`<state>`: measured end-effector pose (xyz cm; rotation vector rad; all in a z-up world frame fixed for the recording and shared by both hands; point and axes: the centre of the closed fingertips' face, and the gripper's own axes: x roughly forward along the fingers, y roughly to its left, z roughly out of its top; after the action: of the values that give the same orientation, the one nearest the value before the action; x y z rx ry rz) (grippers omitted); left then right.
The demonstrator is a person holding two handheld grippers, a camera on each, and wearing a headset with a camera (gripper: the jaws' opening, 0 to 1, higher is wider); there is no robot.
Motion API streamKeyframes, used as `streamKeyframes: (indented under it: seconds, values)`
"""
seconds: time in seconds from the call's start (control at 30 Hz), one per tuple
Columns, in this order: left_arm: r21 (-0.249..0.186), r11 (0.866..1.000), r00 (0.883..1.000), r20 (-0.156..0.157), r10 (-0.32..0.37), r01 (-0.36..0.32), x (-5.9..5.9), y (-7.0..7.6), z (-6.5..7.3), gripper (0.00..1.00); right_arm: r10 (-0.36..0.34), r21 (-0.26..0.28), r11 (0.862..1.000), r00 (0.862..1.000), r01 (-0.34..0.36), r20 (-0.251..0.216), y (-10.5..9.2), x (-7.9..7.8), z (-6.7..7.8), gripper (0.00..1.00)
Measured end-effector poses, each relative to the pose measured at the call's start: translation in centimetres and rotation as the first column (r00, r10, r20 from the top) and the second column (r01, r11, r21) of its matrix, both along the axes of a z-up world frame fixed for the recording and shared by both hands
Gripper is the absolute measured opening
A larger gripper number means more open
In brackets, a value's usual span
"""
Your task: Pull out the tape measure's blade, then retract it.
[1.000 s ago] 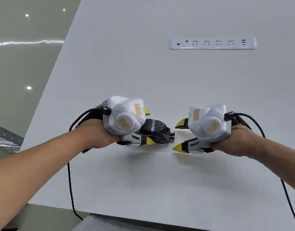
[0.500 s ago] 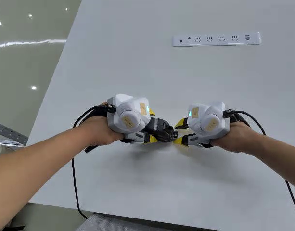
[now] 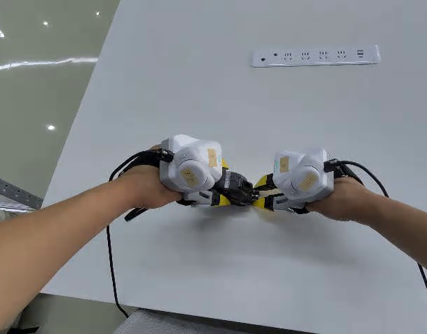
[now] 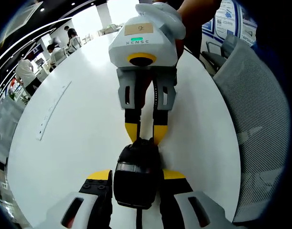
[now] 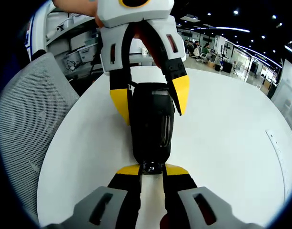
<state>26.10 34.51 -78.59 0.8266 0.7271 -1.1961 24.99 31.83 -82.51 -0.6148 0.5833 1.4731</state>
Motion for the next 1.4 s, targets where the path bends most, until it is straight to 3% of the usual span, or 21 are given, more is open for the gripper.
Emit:
streamKeyframes:
  seconds: [1.4]
  values:
    - [0.007, 1.000, 1.000, -0.005, -0.012, 0.012, 0.2, -0.2, 0.0, 0.30, -0.008, 0.002, 1.000, 1.000, 0.008, 0.004, -1.0, 0.3, 0.1, 0.11]
